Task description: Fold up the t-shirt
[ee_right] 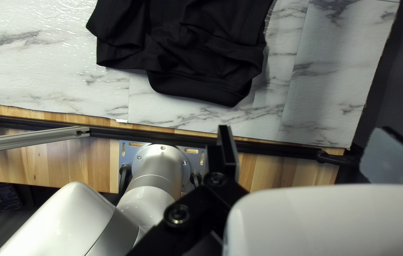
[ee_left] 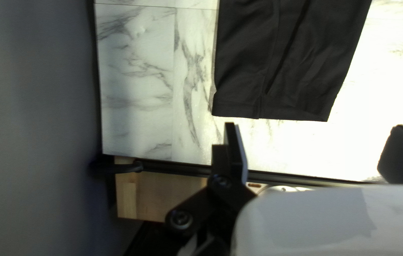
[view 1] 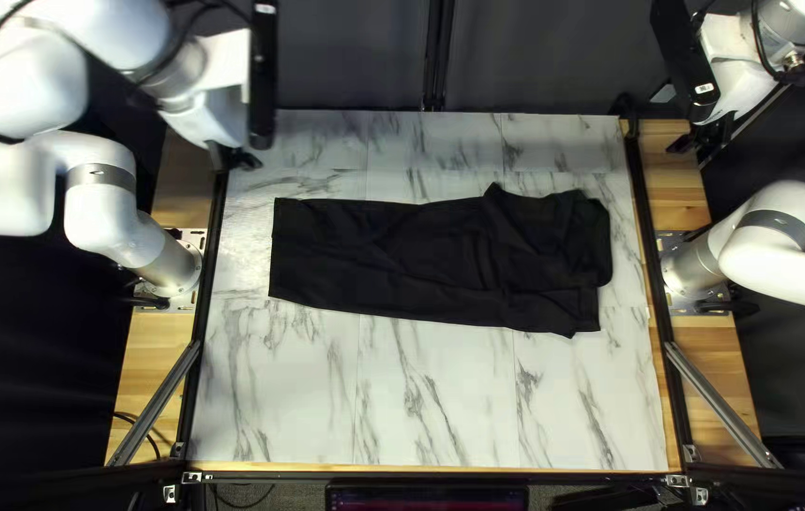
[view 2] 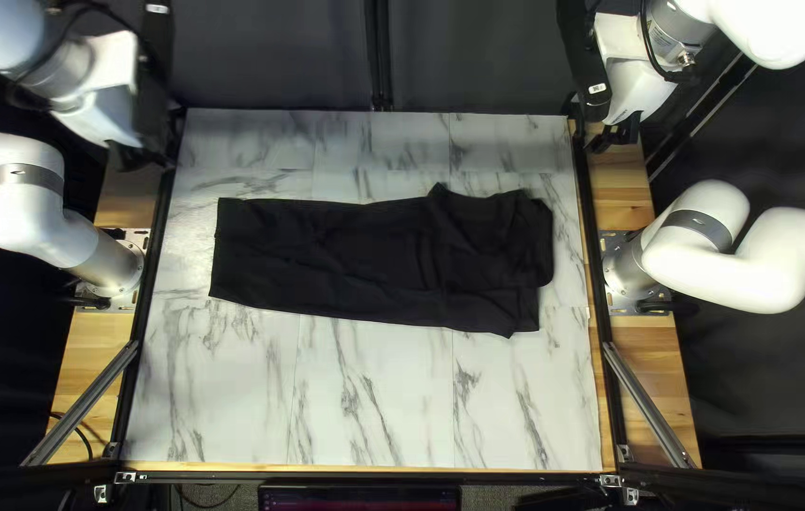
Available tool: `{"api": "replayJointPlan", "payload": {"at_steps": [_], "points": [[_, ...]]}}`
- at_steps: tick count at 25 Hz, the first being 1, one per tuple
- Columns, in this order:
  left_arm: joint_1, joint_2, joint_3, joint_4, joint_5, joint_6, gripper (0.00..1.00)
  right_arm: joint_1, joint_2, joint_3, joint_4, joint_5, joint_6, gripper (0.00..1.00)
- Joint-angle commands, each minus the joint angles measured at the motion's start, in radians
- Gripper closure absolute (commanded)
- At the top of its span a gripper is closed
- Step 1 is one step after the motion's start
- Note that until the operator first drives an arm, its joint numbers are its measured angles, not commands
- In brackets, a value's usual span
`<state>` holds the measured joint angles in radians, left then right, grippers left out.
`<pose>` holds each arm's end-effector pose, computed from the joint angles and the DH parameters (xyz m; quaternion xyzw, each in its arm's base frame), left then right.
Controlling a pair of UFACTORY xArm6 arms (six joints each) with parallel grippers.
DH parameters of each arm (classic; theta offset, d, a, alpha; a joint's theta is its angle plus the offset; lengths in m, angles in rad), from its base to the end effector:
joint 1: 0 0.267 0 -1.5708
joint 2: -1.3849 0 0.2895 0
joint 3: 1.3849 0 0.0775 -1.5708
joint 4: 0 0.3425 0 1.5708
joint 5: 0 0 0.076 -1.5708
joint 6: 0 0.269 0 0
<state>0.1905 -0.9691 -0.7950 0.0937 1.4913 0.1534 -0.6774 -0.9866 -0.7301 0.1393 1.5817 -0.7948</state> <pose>0.2530 0.0738 0.3766 -0.9894 -0.0210 -0.1258 0.0693 0.2034 -0.1155 0.3413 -0.9933 -0.0638 -0.0964 0.0062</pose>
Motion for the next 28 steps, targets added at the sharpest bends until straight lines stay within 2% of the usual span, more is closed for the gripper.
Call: {"api": "replayJointPlan", "payload": {"at_steps": [1, 13, 15, 17, 18, 20, 21, 23, 24, 25, 26, 28], "points": [[0.000, 0.000, 0.000, 0.000, 0.000, 0.000, 0.00, 0.000, 0.000, 0.000, 0.000, 0.000, 0.000, 0.00], [0.000, 0.000, 0.000, 0.000, 0.000, 0.000, 0.00, 0.000, 0.000, 0.000, 0.000, 0.000, 0.000, 0.00], [0.000, 0.000, 0.000, 0.000, 0.000, 0.000, 0.00, 0.038, 0.010, 0.017, -0.014, -0.033, 0.020, 0.00], [0.000, 0.000, 0.000, 0.000, 0.000, 0.000, 0.00, 0.165, 0.044, 0.057, -0.035, -0.129, 0.119, 0.00], [0.000, 0.000, 0.000, 0.000, 0.000, 0.000, 0.00, 0.195, 0.054, 0.070, -0.041, -0.159, 0.143, 0.00], [0.000, 0.000, 0.000, 0.000, 0.000, 0.000, 0.00, 0.285, 0.089, 0.121, -0.060, -0.273, 0.217, 0.00], [0.000, 0.000, 0.000, 0.000, 0.000, 0.000, 0.00, 0.341, 0.123, 0.162, -0.076, -0.366, 0.262, 0.00], [0.000, 0.000, 0.000, 0.000, 0.000, 0.000, 0.00, 0.397, 0.174, 0.205, -0.098, -0.480, 0.313, 0.00], [0.000, 0.000, 0.000, 0.000, 0.000, 0.000, 0.00, 0.441, 0.223, 0.231, -0.123, -0.569, 0.357, 0.00], [0.000, 0.000, 0.000, 0.000, 0.000, 0.000, 0.00, 0.455, 0.238, 0.239, -0.134, -0.597, 0.374, 0.00], [0.000, 0.000, 0.000, 0.000, 0.000, 0.000, 0.00, 0.506, 0.326, 0.252, -0.172, -0.706, 0.439, 0.00], [0.000, 0.000, 0.000, 0.000, 0.000, 0.000, 0.00, 0.551, 0.444, 0.249, -0.230, -0.818, 0.515, 0.00]]}}
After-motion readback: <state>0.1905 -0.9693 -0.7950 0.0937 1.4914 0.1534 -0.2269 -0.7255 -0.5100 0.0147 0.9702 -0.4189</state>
